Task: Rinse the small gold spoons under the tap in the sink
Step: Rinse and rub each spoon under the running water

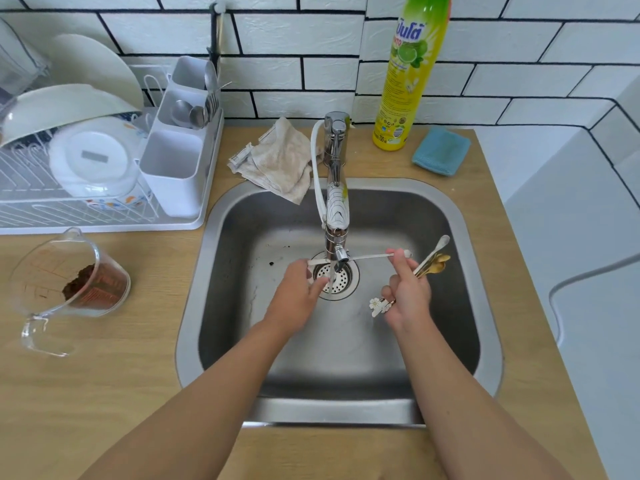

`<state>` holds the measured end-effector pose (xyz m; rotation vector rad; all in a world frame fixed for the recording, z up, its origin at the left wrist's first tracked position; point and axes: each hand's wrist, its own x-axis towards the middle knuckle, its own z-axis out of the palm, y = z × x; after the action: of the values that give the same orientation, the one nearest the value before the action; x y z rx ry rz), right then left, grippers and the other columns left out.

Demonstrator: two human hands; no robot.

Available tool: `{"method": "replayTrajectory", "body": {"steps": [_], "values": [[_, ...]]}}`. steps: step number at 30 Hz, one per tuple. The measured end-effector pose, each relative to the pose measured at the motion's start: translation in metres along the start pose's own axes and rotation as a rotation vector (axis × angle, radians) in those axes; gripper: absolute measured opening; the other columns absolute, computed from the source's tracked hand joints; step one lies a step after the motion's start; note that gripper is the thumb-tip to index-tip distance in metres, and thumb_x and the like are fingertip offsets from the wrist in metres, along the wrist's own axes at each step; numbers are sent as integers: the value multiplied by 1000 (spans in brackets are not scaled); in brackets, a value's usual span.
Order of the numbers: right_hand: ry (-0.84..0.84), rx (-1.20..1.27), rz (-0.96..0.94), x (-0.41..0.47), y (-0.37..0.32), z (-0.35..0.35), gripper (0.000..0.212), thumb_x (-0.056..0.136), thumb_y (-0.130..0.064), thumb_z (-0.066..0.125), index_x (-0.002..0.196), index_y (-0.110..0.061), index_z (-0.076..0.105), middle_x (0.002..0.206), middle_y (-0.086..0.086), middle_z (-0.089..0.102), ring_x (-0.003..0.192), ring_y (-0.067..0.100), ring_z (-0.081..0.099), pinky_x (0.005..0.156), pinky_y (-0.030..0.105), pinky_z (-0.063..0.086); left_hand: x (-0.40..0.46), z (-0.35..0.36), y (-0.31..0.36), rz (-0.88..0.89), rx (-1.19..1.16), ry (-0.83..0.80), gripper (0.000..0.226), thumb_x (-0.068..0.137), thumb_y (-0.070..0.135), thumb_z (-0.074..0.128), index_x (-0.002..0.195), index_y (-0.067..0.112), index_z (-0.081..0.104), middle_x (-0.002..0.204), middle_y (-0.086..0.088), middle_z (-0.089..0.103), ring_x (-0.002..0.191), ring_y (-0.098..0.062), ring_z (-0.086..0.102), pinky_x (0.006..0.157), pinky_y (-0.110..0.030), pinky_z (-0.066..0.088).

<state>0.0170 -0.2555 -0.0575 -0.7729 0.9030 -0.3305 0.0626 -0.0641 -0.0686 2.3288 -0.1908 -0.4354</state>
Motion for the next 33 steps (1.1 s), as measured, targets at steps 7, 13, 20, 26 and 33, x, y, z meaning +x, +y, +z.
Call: {"method": "replayTrajectory", "body": {"steps": [7,13,20,26,33], "values": [[-63,-99,69,-3,11,3,8,95,-20,74,91,-13,77,74,1,54,36,4,20,34,19,20,-21,-13,-2,45,-44,87,78,91,29,72,153,15,28,124,3,43,96,-10,54,84,-27,42],[-102,-304,98,-8,20,7,20,88,-25,81,100,-9,77,72,2,42,39,6,19,36,22,21,-23,-6,7,192,70,-96,13,101,20,53,110,20,63,92,2,65,72,-10,58,70,-26,48],[-249,-381,143,-12,22,9,19,89,-22,81,105,-16,74,52,-10,47,41,7,23,37,23,23,-25,-2,4,-21,-273,-300,22,102,24,45,86,23,60,73,8,68,46,-8,51,51,-21,43],[-236,-420,111,-14,20,9,8,88,-23,83,93,-19,79,54,-8,42,46,8,25,41,24,26,-18,9,27,19,-295,-230,29,105,37,38,88,22,56,71,12,63,53,-8,56,56,-20,44],[-41,-146,38,-3,9,7,16,88,-13,80,94,-21,68,59,-5,36,37,5,21,36,21,20,-23,-9,-22,-24,-118,-338,32,105,39,41,81,28,60,71,8,56,67,-10,51,68,-28,42]]}}
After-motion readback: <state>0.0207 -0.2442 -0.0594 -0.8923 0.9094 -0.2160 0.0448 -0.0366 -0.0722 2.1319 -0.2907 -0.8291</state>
